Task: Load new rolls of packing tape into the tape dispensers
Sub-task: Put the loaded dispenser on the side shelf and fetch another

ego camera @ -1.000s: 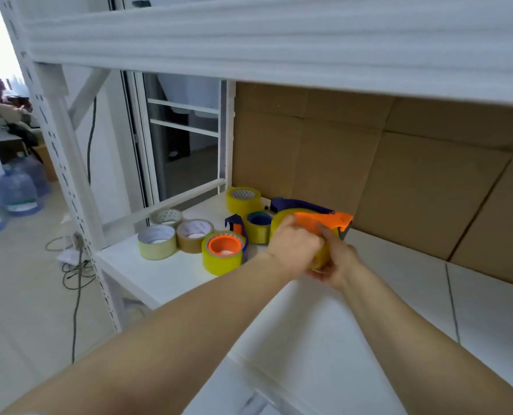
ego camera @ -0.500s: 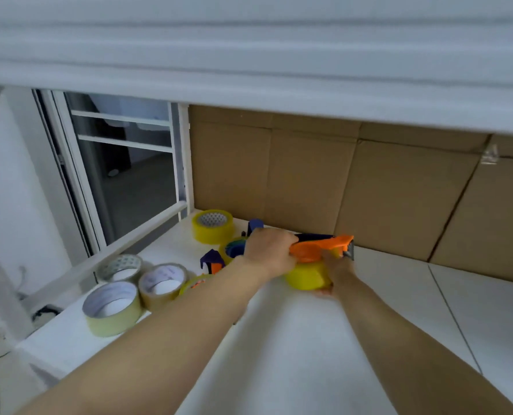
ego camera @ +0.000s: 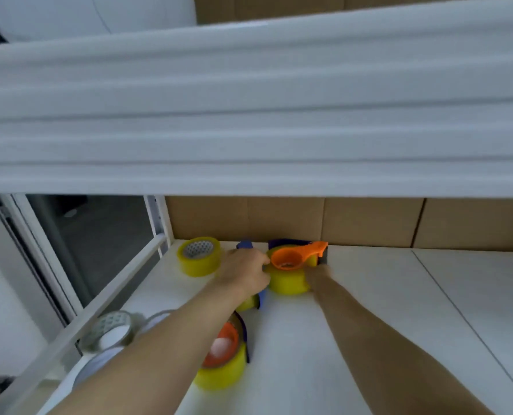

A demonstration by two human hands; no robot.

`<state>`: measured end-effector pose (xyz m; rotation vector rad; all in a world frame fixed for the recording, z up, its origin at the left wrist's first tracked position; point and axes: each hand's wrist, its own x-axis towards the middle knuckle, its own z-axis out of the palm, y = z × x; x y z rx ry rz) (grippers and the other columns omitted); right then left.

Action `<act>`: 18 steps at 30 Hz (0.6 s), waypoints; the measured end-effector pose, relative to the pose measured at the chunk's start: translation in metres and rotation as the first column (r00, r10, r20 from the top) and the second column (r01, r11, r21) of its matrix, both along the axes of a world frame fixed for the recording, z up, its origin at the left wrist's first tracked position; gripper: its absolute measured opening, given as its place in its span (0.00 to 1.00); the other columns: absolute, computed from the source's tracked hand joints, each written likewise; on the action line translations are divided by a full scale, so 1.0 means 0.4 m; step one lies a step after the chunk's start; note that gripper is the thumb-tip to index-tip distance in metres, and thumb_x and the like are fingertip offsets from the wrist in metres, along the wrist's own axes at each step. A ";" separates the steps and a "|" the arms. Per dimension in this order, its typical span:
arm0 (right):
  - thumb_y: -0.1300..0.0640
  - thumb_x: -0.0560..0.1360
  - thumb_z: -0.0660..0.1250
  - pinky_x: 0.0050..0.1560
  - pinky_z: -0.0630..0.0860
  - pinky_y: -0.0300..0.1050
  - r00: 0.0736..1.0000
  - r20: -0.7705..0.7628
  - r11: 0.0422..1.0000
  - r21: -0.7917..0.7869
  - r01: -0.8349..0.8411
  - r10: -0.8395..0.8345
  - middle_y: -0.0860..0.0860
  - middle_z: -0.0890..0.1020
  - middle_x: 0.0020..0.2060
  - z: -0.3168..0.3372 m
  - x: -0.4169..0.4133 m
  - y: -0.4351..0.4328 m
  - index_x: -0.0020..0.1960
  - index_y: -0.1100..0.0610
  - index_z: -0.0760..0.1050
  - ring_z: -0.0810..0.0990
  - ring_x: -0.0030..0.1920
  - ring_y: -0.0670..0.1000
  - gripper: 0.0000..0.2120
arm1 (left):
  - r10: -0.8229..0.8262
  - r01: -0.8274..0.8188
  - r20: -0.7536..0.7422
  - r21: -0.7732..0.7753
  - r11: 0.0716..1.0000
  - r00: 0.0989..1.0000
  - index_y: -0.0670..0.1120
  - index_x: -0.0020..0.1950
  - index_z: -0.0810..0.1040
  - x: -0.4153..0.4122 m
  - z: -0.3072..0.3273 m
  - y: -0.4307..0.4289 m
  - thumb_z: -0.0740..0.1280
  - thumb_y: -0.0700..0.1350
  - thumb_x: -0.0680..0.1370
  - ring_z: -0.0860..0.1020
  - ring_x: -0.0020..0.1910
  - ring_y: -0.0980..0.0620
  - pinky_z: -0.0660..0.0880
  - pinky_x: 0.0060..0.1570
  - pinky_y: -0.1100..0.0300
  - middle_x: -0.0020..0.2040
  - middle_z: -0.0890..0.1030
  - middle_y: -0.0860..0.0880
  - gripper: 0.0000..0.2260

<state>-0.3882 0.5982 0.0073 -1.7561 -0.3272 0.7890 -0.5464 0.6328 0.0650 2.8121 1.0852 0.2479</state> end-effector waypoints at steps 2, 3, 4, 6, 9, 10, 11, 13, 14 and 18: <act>0.56 0.81 0.54 0.65 0.71 0.50 1.000 0.018 0.998 -0.070 0.005 -0.003 0.59 0.76 0.57 -0.002 -0.001 -0.039 0.71 0.58 0.64 0.74 0.60 0.59 0.19 | -0.037 0.037 -0.022 0.005 0.999 0.999 0.52 0.64 0.76 0.026 -0.001 -0.015 0.62 0.46 0.76 0.75 0.61 0.46 0.74 0.57 0.55 0.62 0.79 0.50 0.16; 0.55 0.81 0.55 0.60 0.75 0.50 1.000 0.013 0.997 -0.075 0.018 -0.017 0.56 0.77 0.46 0.000 0.001 -0.062 0.64 0.59 0.69 0.76 0.51 0.57 0.15 | -0.064 0.064 -0.021 0.004 0.998 0.998 0.52 0.62 0.78 0.043 0.000 -0.029 0.62 0.46 0.76 0.76 0.59 0.46 0.75 0.54 0.55 0.59 0.80 0.50 0.15; 0.53 0.80 0.56 0.54 0.77 0.49 0.999 0.039 0.996 -0.087 0.031 -0.027 0.54 0.74 0.37 0.001 0.010 -0.085 0.57 0.59 0.72 0.75 0.43 0.55 0.12 | -0.100 0.100 -0.001 0.005 0.995 0.995 0.52 0.58 0.79 0.061 0.001 -0.045 0.62 0.48 0.76 0.78 0.57 0.46 0.75 0.50 0.56 0.56 0.81 0.50 0.12; 0.48 0.79 0.57 0.45 0.74 0.47 0.994 0.105 0.992 -0.128 0.022 -0.009 0.54 0.73 0.34 0.023 0.027 -0.142 0.49 0.60 0.72 0.73 0.36 0.53 0.15 | -0.172 0.172 0.043 0.010 0.985 0.984 0.51 0.51 0.79 0.104 0.005 -0.085 0.63 0.51 0.76 0.79 0.51 0.46 0.70 0.41 0.59 0.47 0.82 0.50 0.08; 0.49 0.79 0.57 0.48 0.73 0.48 0.974 0.225 0.985 -0.170 0.001 0.038 0.58 0.75 0.42 0.058 0.065 -0.248 0.51 0.65 0.75 0.75 0.44 0.55 0.19 | -0.221 0.222 0.023 -0.051 0.974 0.975 0.53 0.60 0.76 0.183 0.013 -0.172 0.64 0.51 0.76 0.77 0.55 0.47 0.71 0.46 0.57 0.54 0.79 0.49 0.13; 0.50 0.80 0.56 0.48 0.72 0.46 0.960 0.274 0.977 -0.213 0.007 0.053 0.58 0.76 0.42 0.070 0.081 -0.294 0.51 0.65 0.75 0.74 0.45 0.55 0.19 | -0.240 0.241 0.019 -0.073 0.968 0.971 0.54 0.67 0.72 0.212 0.014 -0.208 0.64 0.52 0.76 0.76 0.59 0.48 0.72 0.52 0.57 0.60 0.78 0.49 0.19; 0.50 0.80 0.56 0.46 0.70 0.45 0.945 0.321 0.970 -0.243 0.024 0.058 0.57 0.76 0.42 0.081 0.098 -0.343 0.48 0.64 0.74 0.74 0.44 0.54 0.17 | -0.261 0.262 0.023 -0.088 0.961 0.965 0.55 0.71 0.68 0.241 0.015 -0.247 0.65 0.53 0.76 0.74 0.63 0.49 0.71 0.58 0.57 0.66 0.75 0.51 0.24; 0.49 0.79 0.56 0.45 0.68 0.43 0.919 0.389 0.952 -0.299 0.063 0.061 0.54 0.75 0.39 0.101 0.138 -0.455 0.43 0.61 0.73 0.74 0.41 0.53 0.16 | -0.309 0.311 0.040 -0.108 0.944 0.950 0.56 0.73 0.64 0.306 0.015 -0.336 0.65 0.54 0.75 0.71 0.68 0.50 0.67 0.66 0.55 0.71 0.70 0.52 0.27; 0.49 0.79 0.56 0.44 0.68 0.43 0.905 0.420 0.942 -0.326 0.080 0.069 0.53 0.75 0.39 0.113 0.156 -0.520 0.44 0.60 0.74 0.74 0.40 0.52 0.16 | -0.332 0.335 0.044 -0.116 0.935 0.942 0.56 0.74 0.63 0.341 0.014 -0.385 0.64 0.54 0.75 0.70 0.69 0.50 0.65 0.68 0.53 0.72 0.69 0.53 0.27; 0.47 0.79 0.57 0.53 0.73 0.45 0.856 0.509 0.911 -0.391 0.133 0.093 0.56 0.79 0.54 0.143 0.258 -0.812 0.61 0.61 0.74 0.77 0.55 0.56 0.20 | -0.434 0.437 0.047 -0.097 0.894 0.900 0.56 0.74 0.63 0.489 0.028 -0.618 0.64 0.54 0.75 0.69 0.69 0.50 0.65 0.68 0.54 0.72 0.68 0.53 0.27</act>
